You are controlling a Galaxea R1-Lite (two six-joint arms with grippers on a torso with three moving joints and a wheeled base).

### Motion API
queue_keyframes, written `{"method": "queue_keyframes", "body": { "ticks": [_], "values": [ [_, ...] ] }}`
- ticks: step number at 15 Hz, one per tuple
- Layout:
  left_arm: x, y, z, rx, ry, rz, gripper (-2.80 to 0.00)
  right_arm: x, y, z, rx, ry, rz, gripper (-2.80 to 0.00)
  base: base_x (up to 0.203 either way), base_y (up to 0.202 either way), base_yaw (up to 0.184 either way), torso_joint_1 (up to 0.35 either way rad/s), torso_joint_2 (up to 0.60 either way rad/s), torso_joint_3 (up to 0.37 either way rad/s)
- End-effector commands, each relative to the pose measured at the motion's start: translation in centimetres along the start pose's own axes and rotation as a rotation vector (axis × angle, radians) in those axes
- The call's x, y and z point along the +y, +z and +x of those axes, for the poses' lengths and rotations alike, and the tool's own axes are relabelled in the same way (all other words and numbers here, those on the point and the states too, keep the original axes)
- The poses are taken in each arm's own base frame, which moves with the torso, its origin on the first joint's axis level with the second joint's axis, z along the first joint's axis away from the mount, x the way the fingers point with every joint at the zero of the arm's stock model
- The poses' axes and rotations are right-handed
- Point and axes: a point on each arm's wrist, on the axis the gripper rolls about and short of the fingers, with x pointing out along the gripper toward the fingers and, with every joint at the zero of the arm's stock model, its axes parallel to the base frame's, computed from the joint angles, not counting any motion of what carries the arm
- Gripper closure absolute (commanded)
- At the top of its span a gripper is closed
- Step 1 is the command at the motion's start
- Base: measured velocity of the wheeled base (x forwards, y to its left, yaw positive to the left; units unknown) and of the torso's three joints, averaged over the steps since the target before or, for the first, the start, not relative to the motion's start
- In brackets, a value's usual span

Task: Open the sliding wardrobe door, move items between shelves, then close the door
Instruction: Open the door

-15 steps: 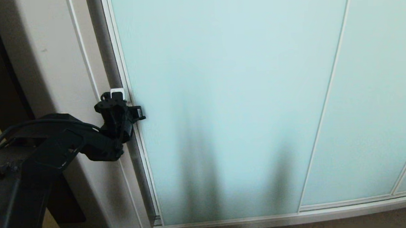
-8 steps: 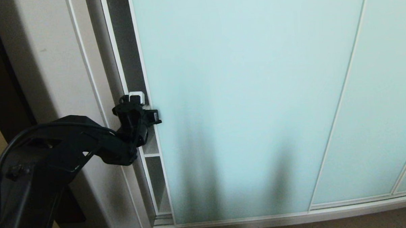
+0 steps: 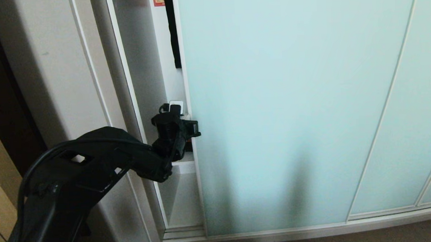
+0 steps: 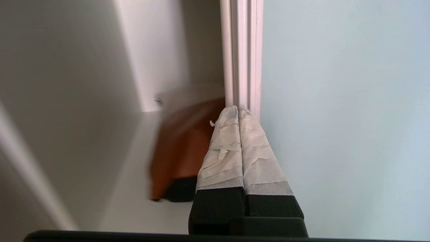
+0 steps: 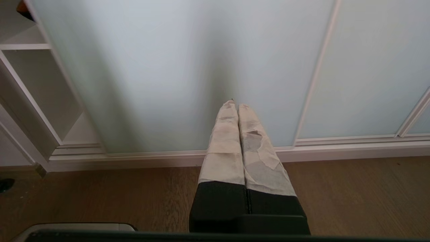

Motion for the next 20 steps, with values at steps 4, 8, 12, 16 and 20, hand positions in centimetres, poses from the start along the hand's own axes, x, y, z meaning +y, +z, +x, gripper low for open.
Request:
{"method": "queue_keyframes", "body": {
  "ticks": [4,8,12,16,20],
  "values": [
    [-5.3,-0.7,0.0,-0.034,-0.091,-0.013,0.0,0.0,0.0,0.0,-0.001,-0.001,0.0,0.0,0.0,0.0,0.0,0.0,0.0,0.0],
    [-9.1,-0.4,-1.3,-0.045,-0.167,-0.023,0.0,0.0,0.0,0.0,-0.001,0.0,0.0,0.0,0.0,0.0,0.0,0.0,0.0,0.0],
    [-13.5,0.0,-3.7,-0.048,-0.262,-0.033,0.0,0.0,0.0,0.0,-0.001,0.0,0.0,0.0,0.0,0.0,0.0,0.0,0.0,0.0],
    [-15.1,2.8,-6.1,-0.082,-0.269,-0.047,0.0,0.0,0.0,0.0,-0.001,-0.001,0.0,0.0,0.0,0.0,0.0,0.0,0.0,0.0],
    [-11.8,10.6,-8.9,-0.167,-0.244,-0.08,0.0,0.0,0.0,0.0,-0.001,-0.001,0.0,0.0,0.0,0.0,0.0,0.0,0.0,0.0]
  ]
}}
